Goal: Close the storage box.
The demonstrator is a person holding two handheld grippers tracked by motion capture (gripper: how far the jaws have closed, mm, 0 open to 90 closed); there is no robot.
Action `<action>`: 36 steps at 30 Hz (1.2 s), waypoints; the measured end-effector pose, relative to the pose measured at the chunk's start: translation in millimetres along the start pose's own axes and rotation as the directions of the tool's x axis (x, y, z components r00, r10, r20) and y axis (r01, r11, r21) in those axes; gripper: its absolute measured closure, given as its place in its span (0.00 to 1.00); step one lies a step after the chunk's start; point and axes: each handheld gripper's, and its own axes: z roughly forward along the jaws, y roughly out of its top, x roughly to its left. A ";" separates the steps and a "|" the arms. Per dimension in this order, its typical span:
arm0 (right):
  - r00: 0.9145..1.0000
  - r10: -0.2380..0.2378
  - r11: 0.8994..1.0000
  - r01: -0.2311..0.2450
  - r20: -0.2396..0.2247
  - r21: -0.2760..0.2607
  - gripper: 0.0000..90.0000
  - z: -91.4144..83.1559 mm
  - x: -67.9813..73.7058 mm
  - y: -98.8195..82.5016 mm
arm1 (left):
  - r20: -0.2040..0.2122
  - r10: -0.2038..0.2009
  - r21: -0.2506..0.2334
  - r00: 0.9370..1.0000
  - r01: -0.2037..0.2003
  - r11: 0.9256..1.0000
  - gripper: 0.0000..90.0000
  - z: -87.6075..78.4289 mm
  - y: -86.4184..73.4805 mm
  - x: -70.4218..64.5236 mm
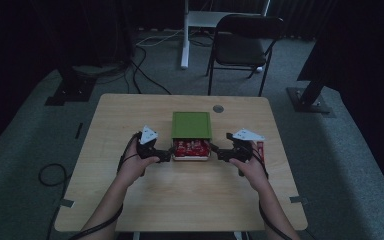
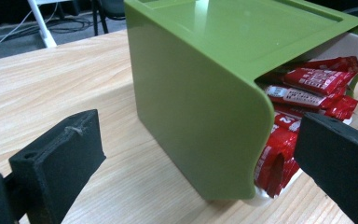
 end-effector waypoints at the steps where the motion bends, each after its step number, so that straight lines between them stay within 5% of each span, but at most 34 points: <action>1: 1.000 -0.003 1.000 0.003 0.003 -0.002 0.13 -1.0 -0.2 0.1 | -0.003 -0.002 0.002 1.000 0.002 1.000 0.02 -0.9 -0.6 0.4; 21: 0.999 0.000 1.000 -0.001 0.038 0.024 0.13 -15.6 -5.4 -12.5 | -0.065 -0.024 0.044 0.998 0.027 0.999 0.02 -20.2 -22.9 15.0; 36: 0.992 0.027 0.998 -0.034 0.127 0.054 0.13 -36.8 -23.6 -34.2 | -0.133 -0.061 0.072 0.989 0.071 0.995 0.02 -40.7 -47.8 29.4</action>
